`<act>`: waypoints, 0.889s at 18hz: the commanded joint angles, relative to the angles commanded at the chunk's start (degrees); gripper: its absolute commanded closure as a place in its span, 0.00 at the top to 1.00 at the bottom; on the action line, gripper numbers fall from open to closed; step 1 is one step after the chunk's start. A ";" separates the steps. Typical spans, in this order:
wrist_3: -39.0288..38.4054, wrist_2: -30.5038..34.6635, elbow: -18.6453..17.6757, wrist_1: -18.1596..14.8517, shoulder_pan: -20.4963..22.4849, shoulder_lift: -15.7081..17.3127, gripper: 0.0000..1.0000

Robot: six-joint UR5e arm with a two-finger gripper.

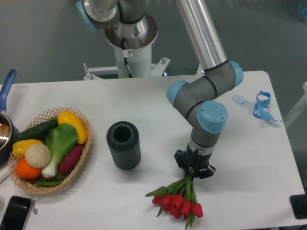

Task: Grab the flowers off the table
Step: 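Close the gripper around the tulip stems, then lift the gripped tulip bundle up off the table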

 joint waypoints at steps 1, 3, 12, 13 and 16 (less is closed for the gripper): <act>0.00 -0.09 0.00 0.00 0.00 0.00 0.20; 0.00 -0.09 0.35 0.00 0.09 0.17 0.20; -4.48 -5.17 7.65 0.17 1.49 9.39 0.21; -4.48 -6.32 7.30 0.26 2.10 10.36 0.21; -4.66 -11.76 4.14 0.26 2.20 15.19 0.21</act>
